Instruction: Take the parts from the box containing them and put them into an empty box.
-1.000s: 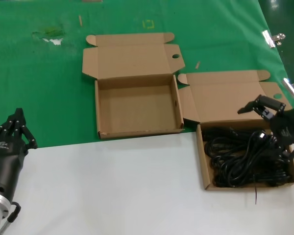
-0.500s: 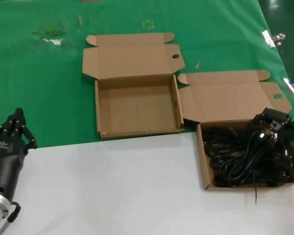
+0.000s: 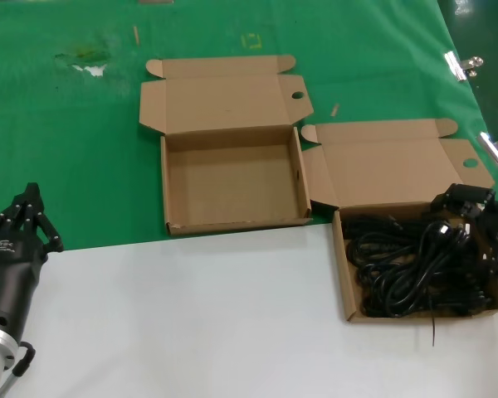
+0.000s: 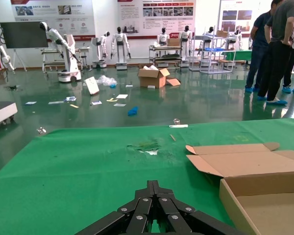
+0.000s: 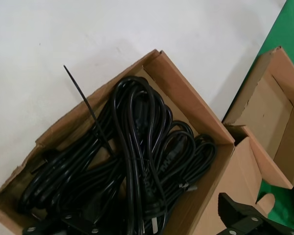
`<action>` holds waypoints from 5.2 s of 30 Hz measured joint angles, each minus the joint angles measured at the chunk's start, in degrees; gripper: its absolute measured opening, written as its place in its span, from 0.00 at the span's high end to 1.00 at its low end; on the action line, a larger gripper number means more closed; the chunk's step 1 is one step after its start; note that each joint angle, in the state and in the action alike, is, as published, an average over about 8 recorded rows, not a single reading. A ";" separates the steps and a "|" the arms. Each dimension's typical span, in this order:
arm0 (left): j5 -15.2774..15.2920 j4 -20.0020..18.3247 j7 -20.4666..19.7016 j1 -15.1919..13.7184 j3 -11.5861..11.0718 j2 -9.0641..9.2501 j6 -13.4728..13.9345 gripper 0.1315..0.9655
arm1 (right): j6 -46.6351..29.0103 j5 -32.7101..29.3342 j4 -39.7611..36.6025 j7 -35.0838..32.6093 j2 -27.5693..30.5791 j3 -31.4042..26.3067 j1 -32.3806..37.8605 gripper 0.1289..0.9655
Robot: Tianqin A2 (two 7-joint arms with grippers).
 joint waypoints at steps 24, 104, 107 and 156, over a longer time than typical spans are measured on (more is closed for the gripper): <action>0.00 0.00 -0.02 0.00 0.00 0.00 0.00 0.99 | 0.79 0.17 -1.07 -2.14 -0.33 0.40 -0.58 0.68; 0.00 0.00 0.01 0.00 0.00 0.00 0.00 0.99 | 20.14 -7.57 -8.97 25.14 -29.57 -6.04 12.26 0.95; 0.00 0.00 0.01 0.00 0.00 0.00 0.00 0.99 | 22.11 -6.48 -16.95 19.68 -33.38 -5.33 14.51 0.95; -0.01 0.00 0.00 0.00 0.00 0.00 0.00 0.99 | 24.96 -4.48 -24.41 11.74 -35.60 -0.96 14.43 0.67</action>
